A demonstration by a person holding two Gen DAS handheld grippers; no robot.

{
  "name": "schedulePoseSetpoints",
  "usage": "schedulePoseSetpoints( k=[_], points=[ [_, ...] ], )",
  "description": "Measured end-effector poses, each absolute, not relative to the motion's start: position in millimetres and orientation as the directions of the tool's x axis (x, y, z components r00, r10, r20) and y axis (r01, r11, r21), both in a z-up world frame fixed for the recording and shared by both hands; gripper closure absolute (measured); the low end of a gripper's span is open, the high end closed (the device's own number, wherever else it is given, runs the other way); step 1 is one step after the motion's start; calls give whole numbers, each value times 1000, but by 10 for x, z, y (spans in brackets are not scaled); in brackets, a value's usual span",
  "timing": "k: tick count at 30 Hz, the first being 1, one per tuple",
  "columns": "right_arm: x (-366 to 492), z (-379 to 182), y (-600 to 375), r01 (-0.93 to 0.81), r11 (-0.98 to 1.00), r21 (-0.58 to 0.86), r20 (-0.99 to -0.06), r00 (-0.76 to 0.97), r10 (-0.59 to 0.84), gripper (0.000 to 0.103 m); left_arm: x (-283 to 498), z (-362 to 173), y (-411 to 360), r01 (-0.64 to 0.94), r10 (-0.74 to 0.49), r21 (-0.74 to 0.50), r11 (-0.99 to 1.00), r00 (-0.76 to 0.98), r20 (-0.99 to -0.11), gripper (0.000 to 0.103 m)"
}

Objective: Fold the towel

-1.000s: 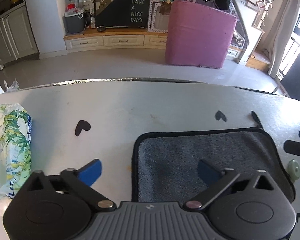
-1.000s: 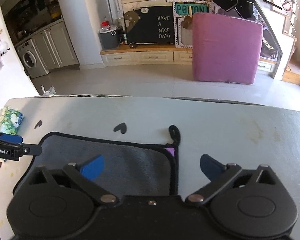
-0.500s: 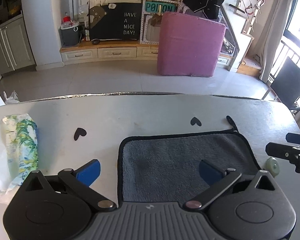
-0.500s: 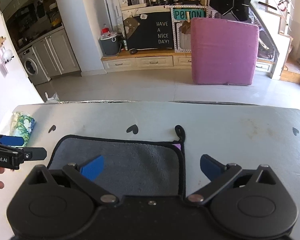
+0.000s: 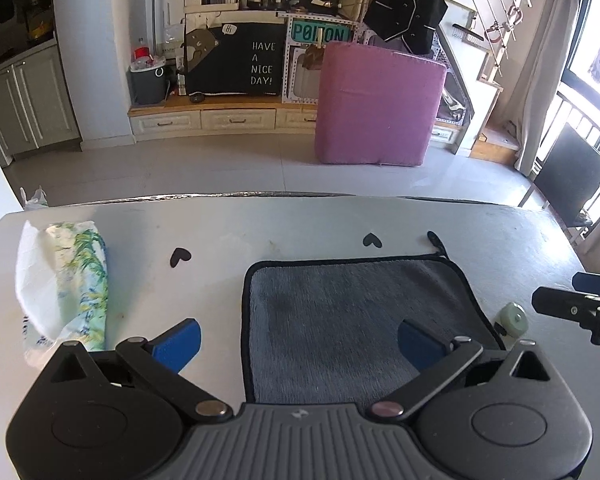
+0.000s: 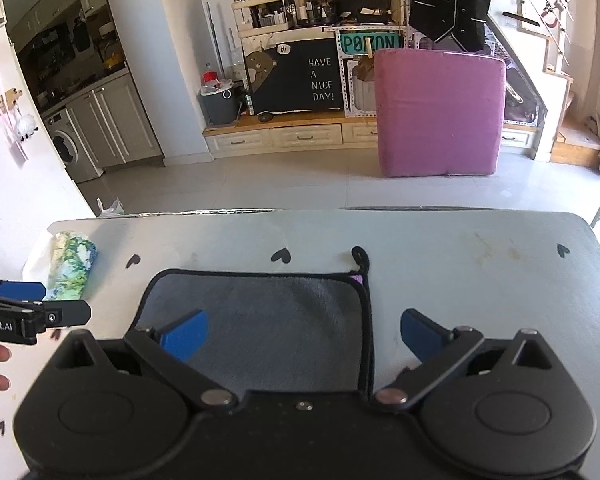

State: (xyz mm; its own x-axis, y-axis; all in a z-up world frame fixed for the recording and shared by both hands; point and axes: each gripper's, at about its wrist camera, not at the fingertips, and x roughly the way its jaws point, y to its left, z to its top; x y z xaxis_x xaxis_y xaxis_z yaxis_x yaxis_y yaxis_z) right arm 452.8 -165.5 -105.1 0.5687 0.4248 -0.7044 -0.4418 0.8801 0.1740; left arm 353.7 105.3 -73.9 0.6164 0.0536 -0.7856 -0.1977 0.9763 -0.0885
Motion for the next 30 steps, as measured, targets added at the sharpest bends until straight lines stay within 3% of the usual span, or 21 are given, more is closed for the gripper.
schedulePoseSetpoints(
  k=[30],
  points=[
    [3242,-503,-2145,-455,873,178,-638,622,454,0,2254,-115,706,-186,64,-88,979,685,-726,0]
  ],
)
